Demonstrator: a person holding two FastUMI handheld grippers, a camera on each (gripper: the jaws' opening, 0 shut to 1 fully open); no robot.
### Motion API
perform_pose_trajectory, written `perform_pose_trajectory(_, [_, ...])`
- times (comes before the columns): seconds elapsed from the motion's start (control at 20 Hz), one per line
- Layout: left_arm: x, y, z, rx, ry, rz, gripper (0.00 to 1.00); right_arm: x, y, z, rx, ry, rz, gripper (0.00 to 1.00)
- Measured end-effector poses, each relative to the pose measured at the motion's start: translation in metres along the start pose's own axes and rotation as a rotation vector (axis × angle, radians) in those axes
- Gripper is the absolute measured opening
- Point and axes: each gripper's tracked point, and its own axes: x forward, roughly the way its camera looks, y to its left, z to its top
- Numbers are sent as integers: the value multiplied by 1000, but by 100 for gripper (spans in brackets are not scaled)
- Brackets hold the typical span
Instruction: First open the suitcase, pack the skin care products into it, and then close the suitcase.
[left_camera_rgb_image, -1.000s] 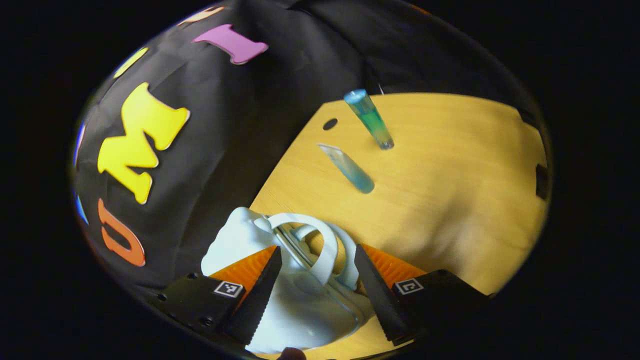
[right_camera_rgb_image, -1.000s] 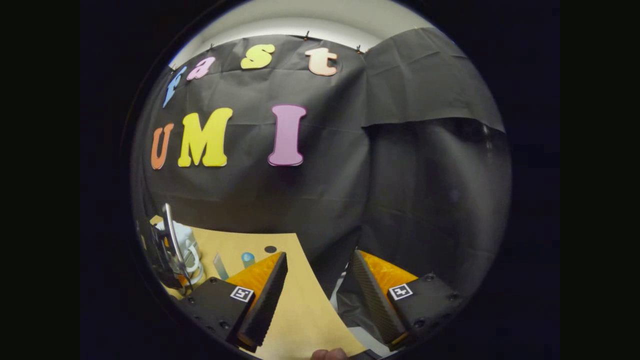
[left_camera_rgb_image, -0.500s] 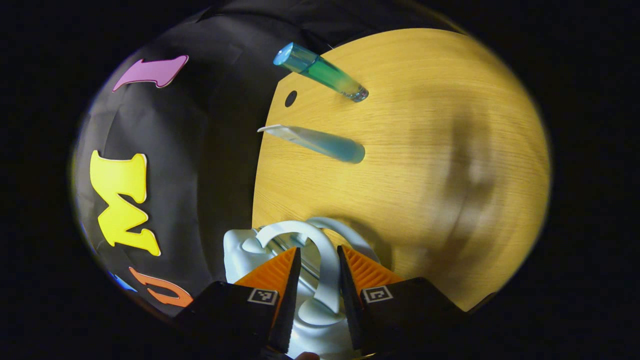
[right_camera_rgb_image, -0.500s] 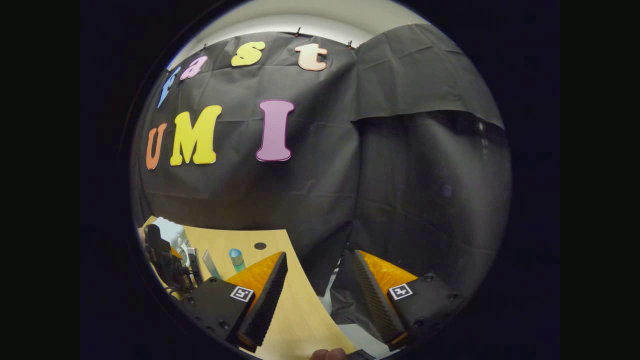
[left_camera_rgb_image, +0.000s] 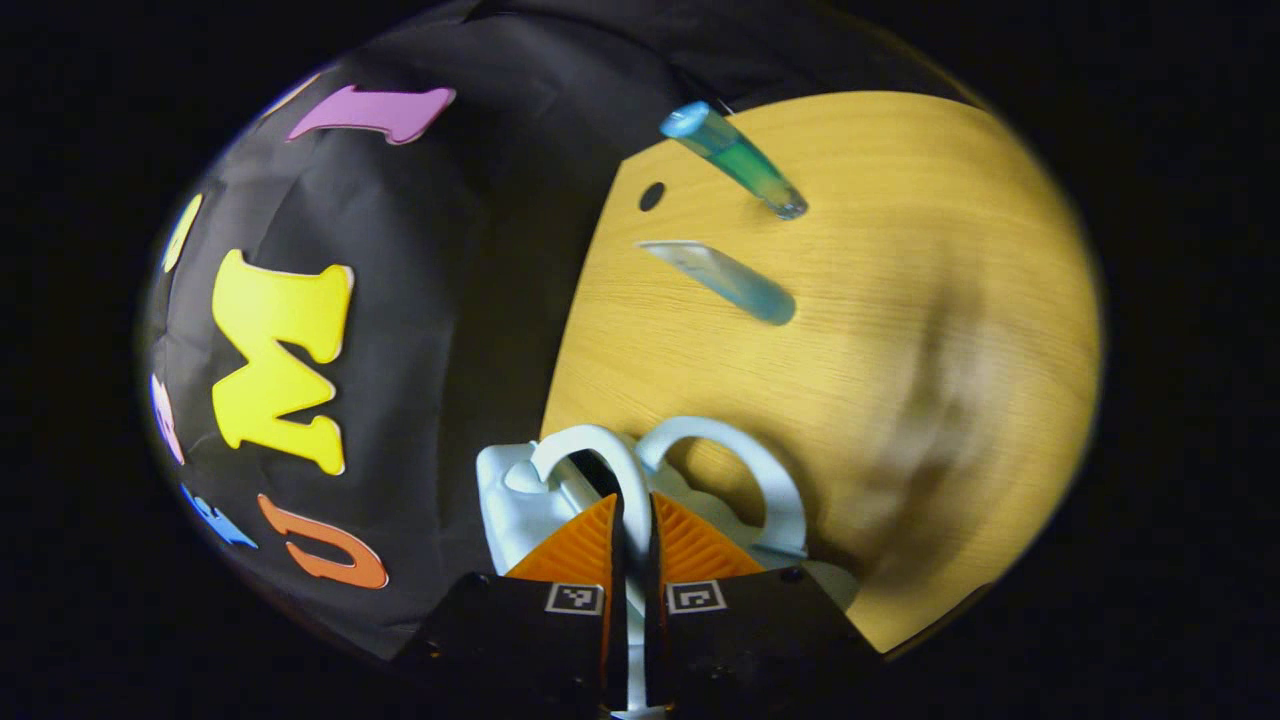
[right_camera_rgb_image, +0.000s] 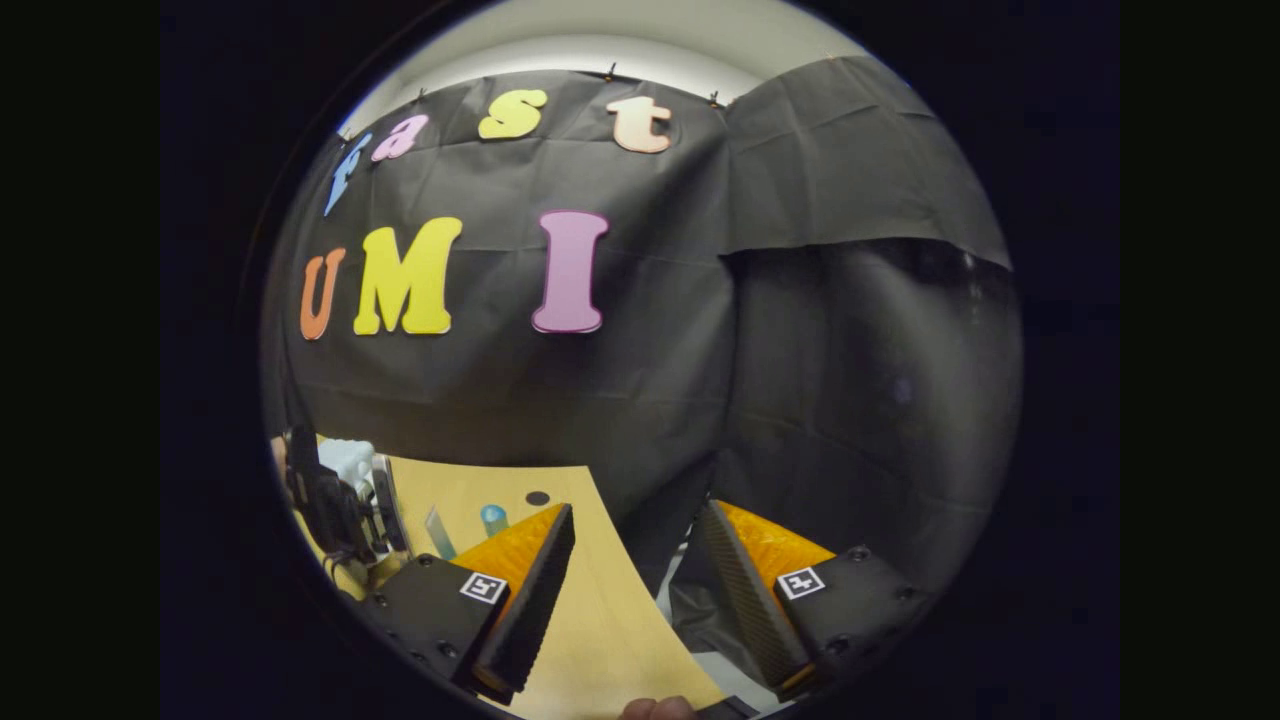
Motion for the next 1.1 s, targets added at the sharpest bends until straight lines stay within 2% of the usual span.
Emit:
perform_pose_trajectory(0.3, [-50,110,-44,-285,-64,191,3,-7,67,30,-43,-52,133,79])
perform_pose_trajectory(0.45, [-68,167,-102,-413,-56,284,3,-12,104,39,-71,-58,192,79])
perform_pose_trajectory(0.6, [-69,205,-159,-537,-46,359,3,-19,142,48,-77,-37,255,80])
perform_pose_trajectory(0.75, [-65,230,-229,-677,-62,399,3,-28,176,76,-55,-88,271,79])
perform_pose_trajectory(0.9, [-48,240,-293,-795,-65,423,3,-35,197,83,-55,-105,263,78])
perform_pose_trajectory(1.1, [-16,225,-364,-997,-66,391,3,-48,210,81,-87,-105,255,80])
